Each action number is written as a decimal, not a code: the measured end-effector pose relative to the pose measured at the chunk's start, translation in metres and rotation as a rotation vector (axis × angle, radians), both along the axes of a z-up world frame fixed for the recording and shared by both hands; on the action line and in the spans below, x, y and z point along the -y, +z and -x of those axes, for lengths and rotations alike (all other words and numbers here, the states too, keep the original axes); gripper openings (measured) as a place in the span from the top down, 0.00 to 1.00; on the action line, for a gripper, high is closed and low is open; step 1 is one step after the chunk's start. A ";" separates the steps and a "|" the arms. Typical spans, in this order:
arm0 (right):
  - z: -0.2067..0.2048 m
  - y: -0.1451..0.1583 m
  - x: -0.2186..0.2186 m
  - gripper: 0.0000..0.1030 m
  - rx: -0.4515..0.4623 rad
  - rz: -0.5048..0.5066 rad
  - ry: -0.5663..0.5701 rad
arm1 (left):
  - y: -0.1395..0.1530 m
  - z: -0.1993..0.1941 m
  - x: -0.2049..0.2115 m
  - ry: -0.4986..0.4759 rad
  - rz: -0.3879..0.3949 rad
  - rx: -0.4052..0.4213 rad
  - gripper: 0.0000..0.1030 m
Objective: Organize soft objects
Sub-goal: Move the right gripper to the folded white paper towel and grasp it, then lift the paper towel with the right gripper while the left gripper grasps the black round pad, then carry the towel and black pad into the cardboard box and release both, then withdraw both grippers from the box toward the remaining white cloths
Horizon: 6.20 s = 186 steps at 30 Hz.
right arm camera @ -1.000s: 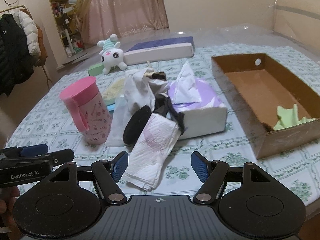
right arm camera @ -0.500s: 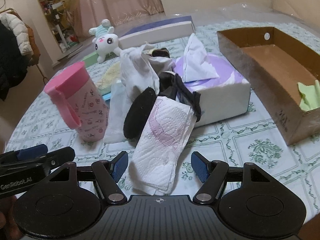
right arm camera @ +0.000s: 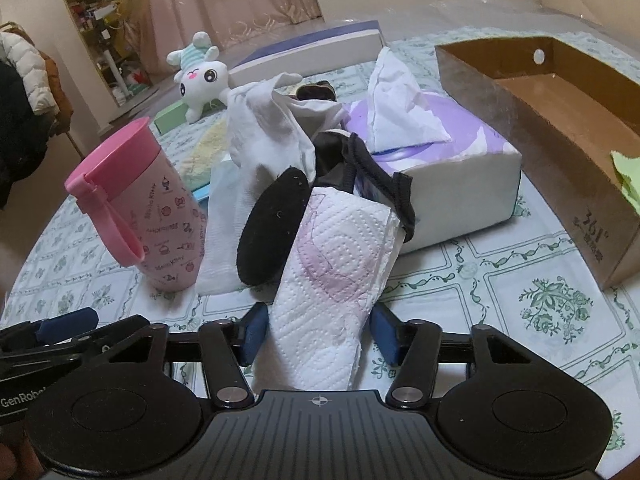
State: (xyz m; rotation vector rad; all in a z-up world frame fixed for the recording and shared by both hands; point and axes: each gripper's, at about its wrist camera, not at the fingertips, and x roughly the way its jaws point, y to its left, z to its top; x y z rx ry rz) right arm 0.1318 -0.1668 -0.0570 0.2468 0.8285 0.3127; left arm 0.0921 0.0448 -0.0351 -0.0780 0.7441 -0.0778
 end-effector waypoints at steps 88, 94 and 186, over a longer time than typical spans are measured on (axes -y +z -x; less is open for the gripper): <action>0.058 0.052 0.116 0.65 0.180 0.179 -0.097 | 0.031 -0.008 0.122 -0.218 0.041 -0.013 0.35; 0.059 0.058 0.131 0.65 0.195 0.187 -0.122 | 0.036 -0.013 0.141 -0.252 0.052 -0.008 0.35; 0.054 0.081 0.095 0.30 0.207 0.092 -0.031 | 0.060 0.029 0.056 -0.035 -0.021 0.114 0.19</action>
